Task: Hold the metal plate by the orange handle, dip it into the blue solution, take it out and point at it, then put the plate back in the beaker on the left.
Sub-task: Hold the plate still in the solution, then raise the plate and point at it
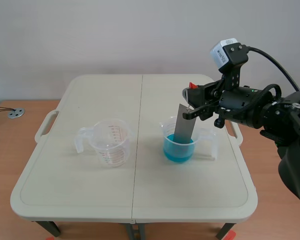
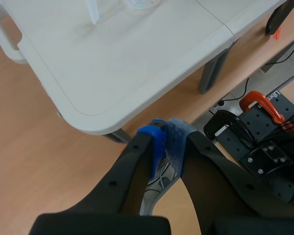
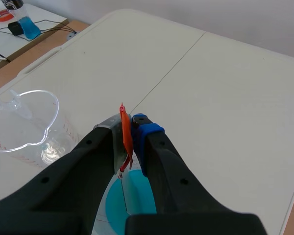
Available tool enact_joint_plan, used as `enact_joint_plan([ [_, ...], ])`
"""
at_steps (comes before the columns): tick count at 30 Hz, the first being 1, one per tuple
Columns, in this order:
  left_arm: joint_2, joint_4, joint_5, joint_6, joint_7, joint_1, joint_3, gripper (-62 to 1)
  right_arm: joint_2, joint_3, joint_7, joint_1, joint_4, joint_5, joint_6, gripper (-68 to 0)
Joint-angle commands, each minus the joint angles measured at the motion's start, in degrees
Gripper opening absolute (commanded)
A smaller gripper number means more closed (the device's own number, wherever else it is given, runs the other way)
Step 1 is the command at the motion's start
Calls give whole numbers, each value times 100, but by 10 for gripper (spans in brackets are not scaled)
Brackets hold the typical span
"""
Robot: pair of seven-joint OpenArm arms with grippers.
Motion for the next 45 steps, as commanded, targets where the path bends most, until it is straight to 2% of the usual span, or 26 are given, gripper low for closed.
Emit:
enact_joint_plan([
  [1,15,61,-37,-17,-57,-13,4,-590,48,39,87,103,72,24,46,-662],
  [11,15,61,-37,-17,-59,-15,4,-590,50,39,81,101,531,48,46,-662],
  [18,15,61,-37,-17,-59,-15,4,-590,50,39,-186,98,944,214,46,-662],
  [28,13,61,-39,-35,-63,-221,4,-590,63,37,-695,96,1403,734,46,-662],
  [37,11,61,-39,-107,-63,-975,33,-590,66,37,-1231,96,1956,1325,46,-662],
  [45,11,61,-37,-219,111,-1766,323,-590,66,37,-1711,87,2455,1862,46,-662],
])
